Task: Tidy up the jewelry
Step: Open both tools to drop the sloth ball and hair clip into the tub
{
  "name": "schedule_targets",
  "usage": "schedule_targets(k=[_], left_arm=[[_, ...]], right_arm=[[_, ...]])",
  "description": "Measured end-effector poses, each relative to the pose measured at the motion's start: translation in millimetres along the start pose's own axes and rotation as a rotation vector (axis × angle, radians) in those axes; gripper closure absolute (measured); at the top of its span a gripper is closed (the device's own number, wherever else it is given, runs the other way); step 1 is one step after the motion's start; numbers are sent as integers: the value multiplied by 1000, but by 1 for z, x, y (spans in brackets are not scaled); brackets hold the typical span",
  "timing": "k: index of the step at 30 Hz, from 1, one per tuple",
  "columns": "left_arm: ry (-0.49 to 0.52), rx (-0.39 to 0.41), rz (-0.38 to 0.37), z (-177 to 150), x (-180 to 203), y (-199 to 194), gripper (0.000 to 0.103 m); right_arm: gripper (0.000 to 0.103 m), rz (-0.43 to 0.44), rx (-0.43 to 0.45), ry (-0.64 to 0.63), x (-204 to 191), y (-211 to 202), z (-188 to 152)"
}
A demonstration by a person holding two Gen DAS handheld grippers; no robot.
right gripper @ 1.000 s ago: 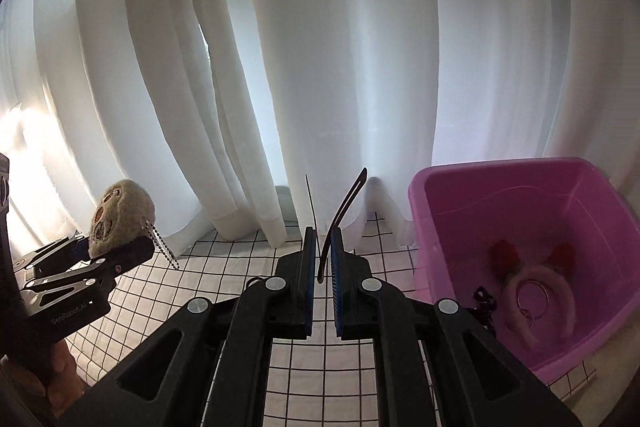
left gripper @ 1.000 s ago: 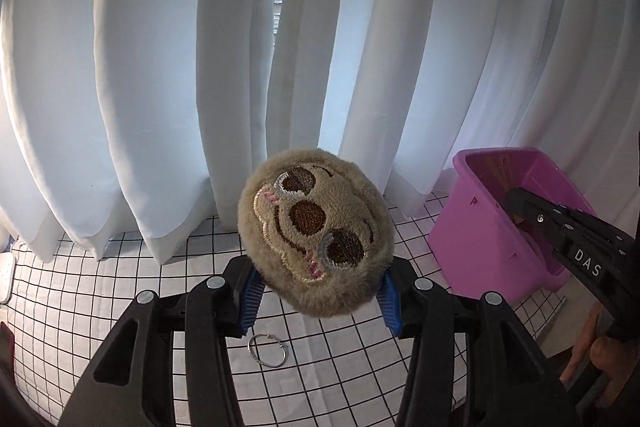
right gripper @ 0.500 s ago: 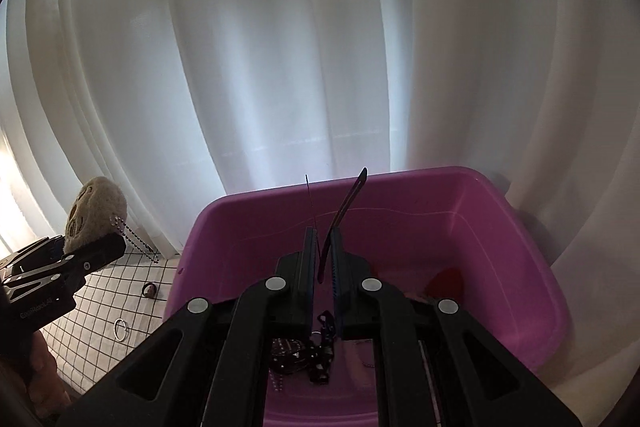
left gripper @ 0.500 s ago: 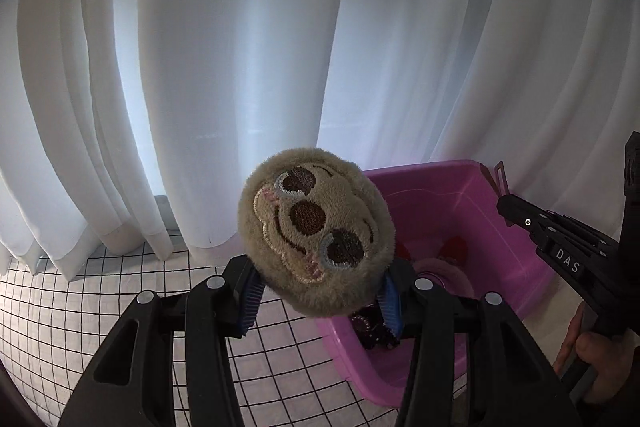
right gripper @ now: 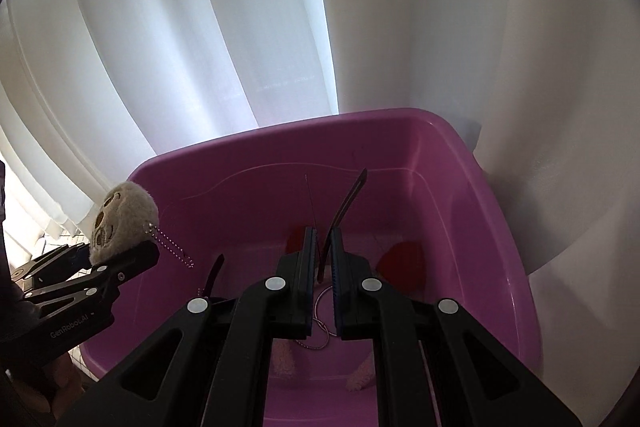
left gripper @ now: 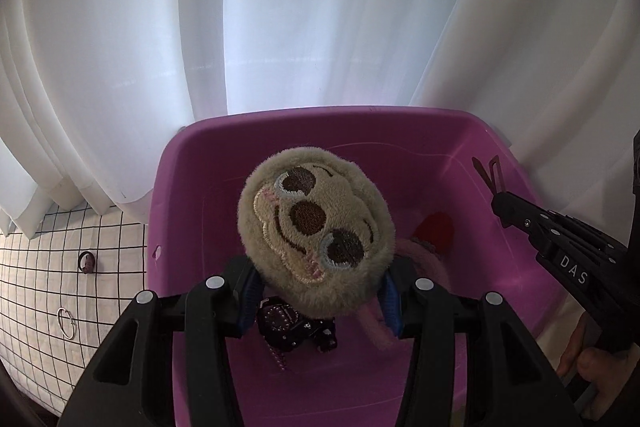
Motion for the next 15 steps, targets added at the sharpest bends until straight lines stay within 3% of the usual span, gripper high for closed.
schedule_targets(k=[9, 13, 15], left_arm=[[-47, -140, 28, -12, 4, 43, 52], [-60, -125, 50, -12, 4, 41, 45], [-60, -116, 60, -13, 5, 38, 36]], right_arm=[[95, 14, -111, 13, 14, 30, -4], [95, 9, -132, 16, 16, 37, -5], [78, 0, -136, 12, 17, 41, -5]])
Point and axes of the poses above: each gripper's, at about its wrist camera, not at the fingertips, and y roughly the way its jaws point, x to its right, z to its top, the point moved 1 cm from there along y, roughly the way its jaws point, and after that the axes turned 7 degrees about y, right-handed, at the moved point
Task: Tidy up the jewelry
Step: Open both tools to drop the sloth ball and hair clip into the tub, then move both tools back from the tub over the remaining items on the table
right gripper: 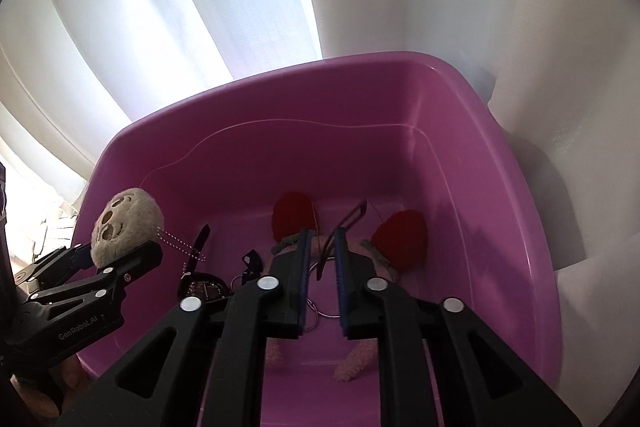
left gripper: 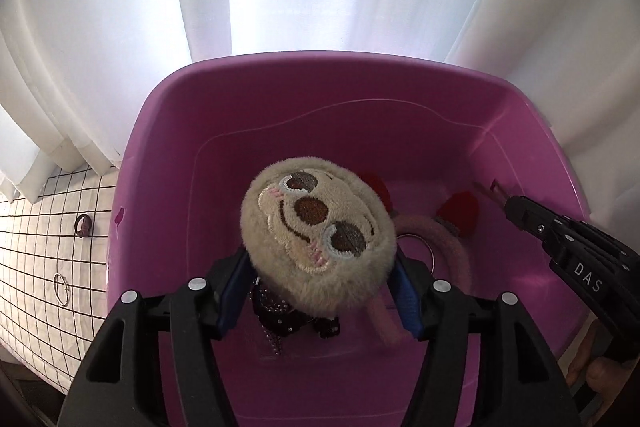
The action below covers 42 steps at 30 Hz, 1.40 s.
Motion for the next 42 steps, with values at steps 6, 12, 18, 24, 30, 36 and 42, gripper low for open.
schedule_targets(k=[6, 12, 18, 24, 30, 36, 42], left_arm=[[-17, 20, 16, -5, -1, -7, 22], [-34, 10, 14, -4, -2, -8, 22], [-39, 14, 16, -1, -2, -10, 22], [-36, 26, 22, -1, -2, -14, 22], [-35, 38, 28, 0, -3, -20, 22], [-33, 55, 30, 1, -7, -30, 22], [-38, 87, 27, 5, -10, -43, 22]], right_arm=[[50, 6, 18, 0, 1, -2, 2], [50, 14, 6, 15, 3, -3, 1], [47, 24, 5, 29, 6, -1, 1], [45, 35, 5, 32, 5, -3, -1], [41, 51, 7, 36, 2, -6, 3], [36, 60, 13, 51, 0, -10, 7], [35, 60, 16, 44, -3, -15, 6]])
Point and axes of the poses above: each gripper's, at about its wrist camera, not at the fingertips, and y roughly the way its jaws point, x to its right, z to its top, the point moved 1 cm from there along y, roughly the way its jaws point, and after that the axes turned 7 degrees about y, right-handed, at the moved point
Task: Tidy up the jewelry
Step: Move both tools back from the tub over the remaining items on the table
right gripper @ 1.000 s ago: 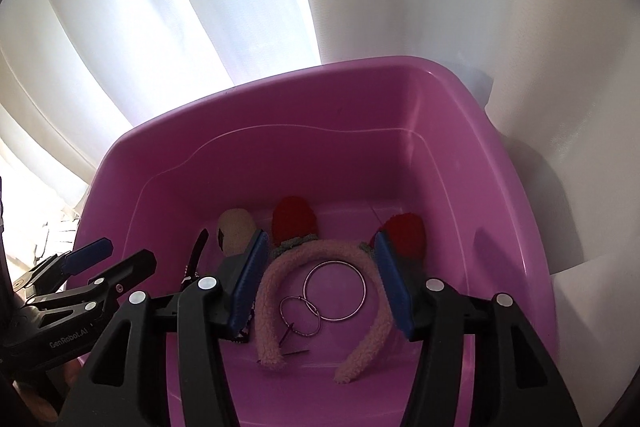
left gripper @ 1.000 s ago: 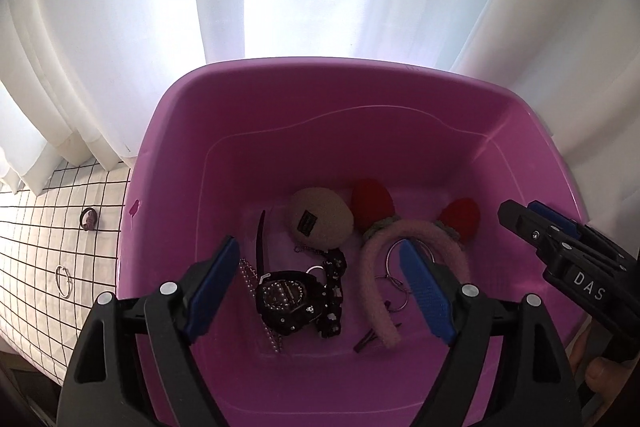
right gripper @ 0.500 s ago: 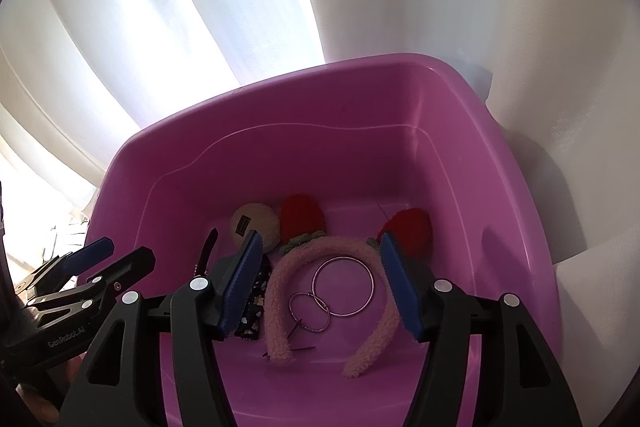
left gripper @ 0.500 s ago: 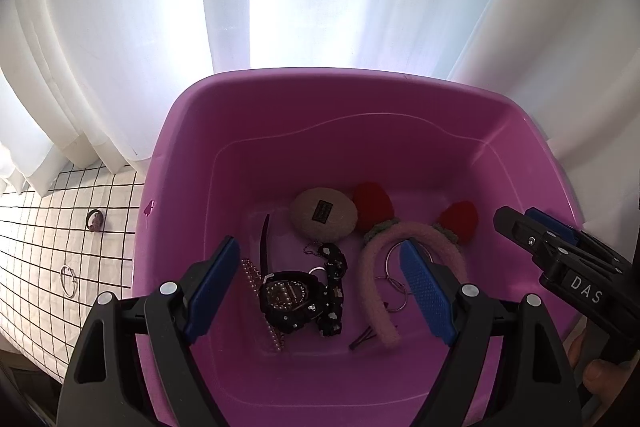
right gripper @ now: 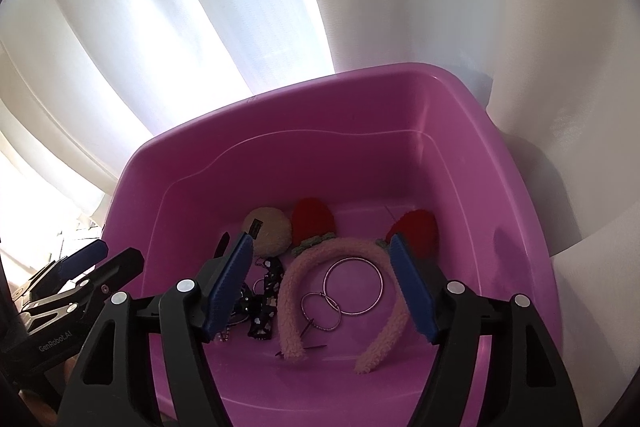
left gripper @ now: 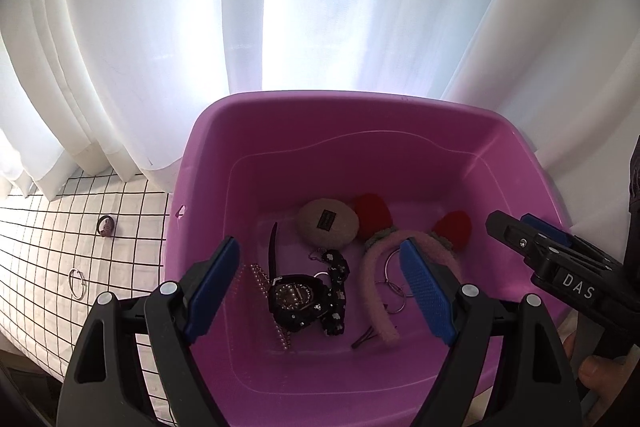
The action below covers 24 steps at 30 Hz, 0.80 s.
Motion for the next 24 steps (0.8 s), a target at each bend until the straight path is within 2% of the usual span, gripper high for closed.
schedule_targets(k=[10, 18, 24], left_arm=[[-37, 50, -8, -5, -15, -28, 22], [-76, 127, 46, -17, -49, -64, 17], [-133, 159, 110, -32, -96, -86, 13]], right_arm=[[33, 27, 3, -13, -9, -9, -4], [29, 154, -9, 1, -36, -14, -11], [29, 233, -29, -32, -75, -10, -20]])
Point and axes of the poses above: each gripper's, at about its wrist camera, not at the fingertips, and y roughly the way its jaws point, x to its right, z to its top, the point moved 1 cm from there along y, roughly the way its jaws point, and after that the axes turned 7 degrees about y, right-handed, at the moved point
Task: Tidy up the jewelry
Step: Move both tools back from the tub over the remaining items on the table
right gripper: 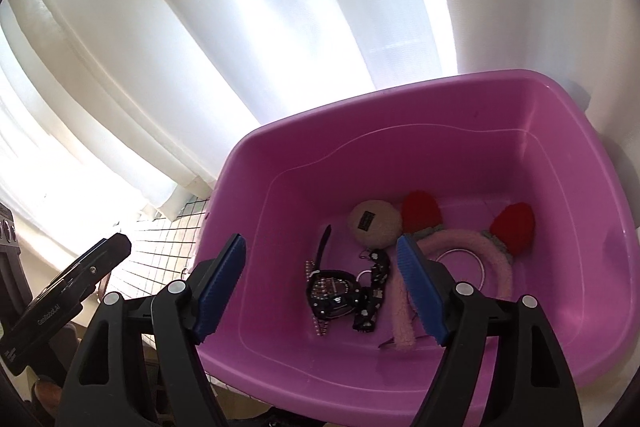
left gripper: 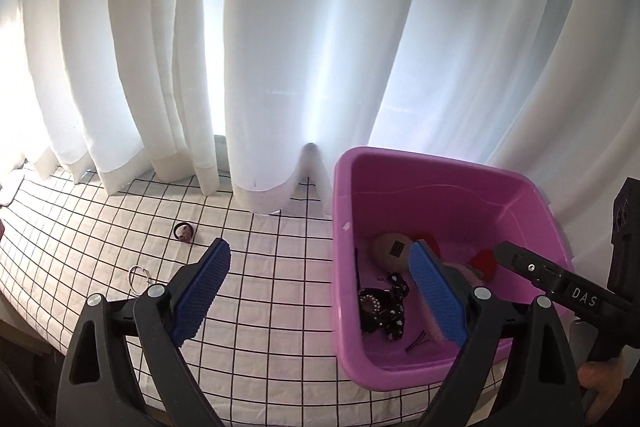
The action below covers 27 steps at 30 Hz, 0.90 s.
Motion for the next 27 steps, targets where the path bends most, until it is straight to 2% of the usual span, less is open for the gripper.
schedule_targets(k=[6, 13, 19, 27], left_arm=[[-68, 15, 69, -9, -67, -12, 8], [-148, -36, 128, -31, -154, -13, 8], [-191, -70, 177, -51, -216, -5, 8], [-224, -145, 175, -79, -275, 28, 8]], right_arm=[[24, 77, 11, -62, -53, 11, -13], [24, 120, -4, -124, -126, 33, -32], [24, 94, -10, -190, -184, 62, -52], [24, 18, -62, -244, -237, 121, -79]])
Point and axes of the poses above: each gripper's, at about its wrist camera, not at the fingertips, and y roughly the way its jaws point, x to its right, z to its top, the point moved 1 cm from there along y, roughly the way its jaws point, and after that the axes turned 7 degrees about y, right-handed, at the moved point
